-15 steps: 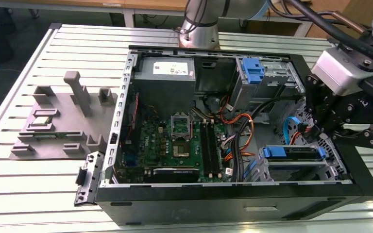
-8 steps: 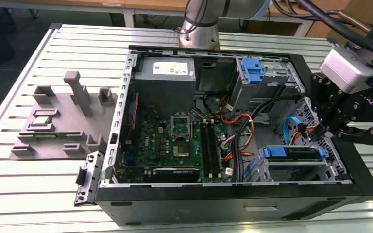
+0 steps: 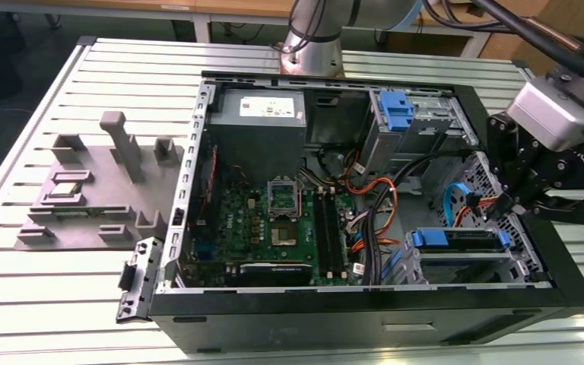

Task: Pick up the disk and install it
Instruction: 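Insert the first disk wire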

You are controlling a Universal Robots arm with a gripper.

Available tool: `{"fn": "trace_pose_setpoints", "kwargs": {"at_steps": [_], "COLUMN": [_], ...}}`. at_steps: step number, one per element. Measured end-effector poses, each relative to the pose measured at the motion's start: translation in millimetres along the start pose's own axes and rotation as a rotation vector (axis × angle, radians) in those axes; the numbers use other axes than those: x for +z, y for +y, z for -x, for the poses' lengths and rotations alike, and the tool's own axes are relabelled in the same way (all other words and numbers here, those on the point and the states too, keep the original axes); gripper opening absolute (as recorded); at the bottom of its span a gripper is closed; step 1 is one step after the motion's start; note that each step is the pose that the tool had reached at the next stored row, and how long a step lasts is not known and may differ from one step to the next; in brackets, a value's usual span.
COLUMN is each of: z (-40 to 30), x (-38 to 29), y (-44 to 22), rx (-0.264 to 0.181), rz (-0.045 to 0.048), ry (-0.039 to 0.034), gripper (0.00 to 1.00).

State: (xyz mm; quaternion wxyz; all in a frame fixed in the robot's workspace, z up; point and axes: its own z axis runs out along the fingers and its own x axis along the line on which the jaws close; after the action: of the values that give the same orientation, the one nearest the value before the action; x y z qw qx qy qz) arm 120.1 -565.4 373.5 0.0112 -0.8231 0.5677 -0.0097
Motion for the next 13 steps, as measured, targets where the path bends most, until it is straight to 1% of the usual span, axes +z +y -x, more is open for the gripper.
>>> {"fn": "trace_pose_setpoints", "kwargs": {"at_steps": [1,2,4,5,6,7,13], "z": [0.1,0.0,0.1,0.5,0.6,0.5,0.6], "x": [0.0,0.1,0.3,0.5,0.9,1.1,3.1], "y": [-0.1,-0.1,-0.1,-0.2,-0.3,-0.3,-0.2], "rx": [-0.007,-0.007,-0.007,-0.008,-0.014,-0.026,-0.116], "rz": [-0.0104,-0.0234,-0.0463,-0.0554,-0.0604,-0.0626,-0.0719], "ry": [0.0038,0.0088,0.0178,0.0212,0.0229,0.0238,0.0249], "gripper": [0.10,0.10,0.10,0.10,0.10,0.10,0.10]}}
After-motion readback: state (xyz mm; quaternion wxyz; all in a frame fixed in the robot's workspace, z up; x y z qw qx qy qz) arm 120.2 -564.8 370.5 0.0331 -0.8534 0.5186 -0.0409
